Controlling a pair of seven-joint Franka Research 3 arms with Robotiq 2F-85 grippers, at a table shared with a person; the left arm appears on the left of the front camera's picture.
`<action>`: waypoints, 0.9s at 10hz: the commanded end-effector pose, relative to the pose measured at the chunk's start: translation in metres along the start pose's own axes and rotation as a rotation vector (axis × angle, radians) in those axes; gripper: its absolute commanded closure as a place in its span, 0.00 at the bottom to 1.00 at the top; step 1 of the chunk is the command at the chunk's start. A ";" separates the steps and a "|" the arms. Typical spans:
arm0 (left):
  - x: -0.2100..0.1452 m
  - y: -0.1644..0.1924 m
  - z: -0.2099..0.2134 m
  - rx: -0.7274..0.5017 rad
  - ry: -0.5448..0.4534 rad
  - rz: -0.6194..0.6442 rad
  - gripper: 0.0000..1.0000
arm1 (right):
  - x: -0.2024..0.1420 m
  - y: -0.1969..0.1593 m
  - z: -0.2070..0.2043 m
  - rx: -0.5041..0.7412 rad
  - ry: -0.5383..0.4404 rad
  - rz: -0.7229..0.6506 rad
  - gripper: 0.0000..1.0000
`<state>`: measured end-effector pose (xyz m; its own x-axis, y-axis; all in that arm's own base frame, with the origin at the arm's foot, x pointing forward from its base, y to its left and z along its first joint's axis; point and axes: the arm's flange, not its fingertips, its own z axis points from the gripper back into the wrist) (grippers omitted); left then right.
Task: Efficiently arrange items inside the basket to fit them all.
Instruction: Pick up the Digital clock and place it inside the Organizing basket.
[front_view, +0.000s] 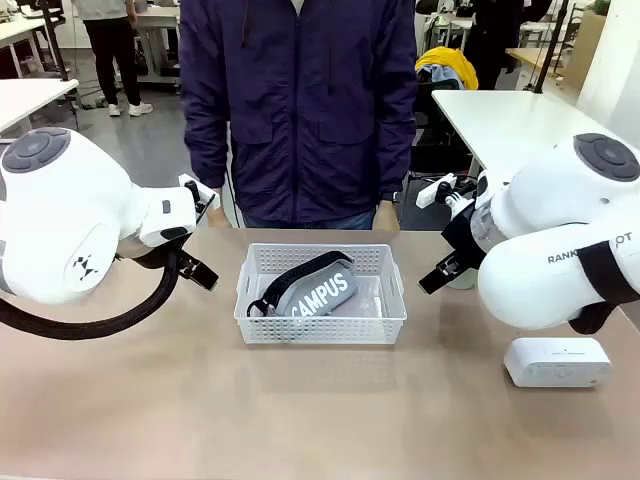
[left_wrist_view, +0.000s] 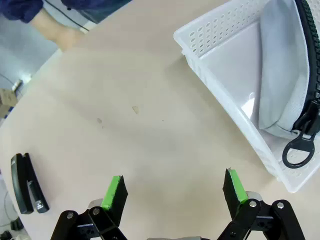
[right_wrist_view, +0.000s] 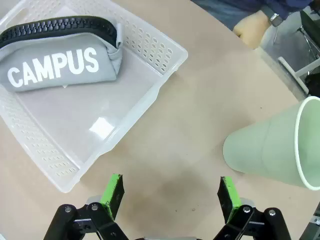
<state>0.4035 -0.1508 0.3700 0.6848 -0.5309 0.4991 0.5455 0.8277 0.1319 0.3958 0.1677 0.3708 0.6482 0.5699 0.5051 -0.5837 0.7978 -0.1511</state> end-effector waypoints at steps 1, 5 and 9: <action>0.000 0.000 0.000 0.000 0.000 0.000 0.00 | 0.000 0.000 0.000 0.000 0.000 0.000 0.00; 0.000 0.000 0.000 0.000 0.000 0.000 0.00 | 0.000 0.000 0.000 0.000 0.000 0.000 0.00; 0.000 0.000 0.000 0.000 0.000 0.000 0.00 | 0.000 0.000 0.000 0.000 0.000 0.000 0.00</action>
<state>0.4035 -0.1508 0.3700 0.6849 -0.5309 0.4991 0.5455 0.8277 0.1318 0.3957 0.1678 0.3708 0.6474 0.5710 0.5048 -0.5844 0.7971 -0.1521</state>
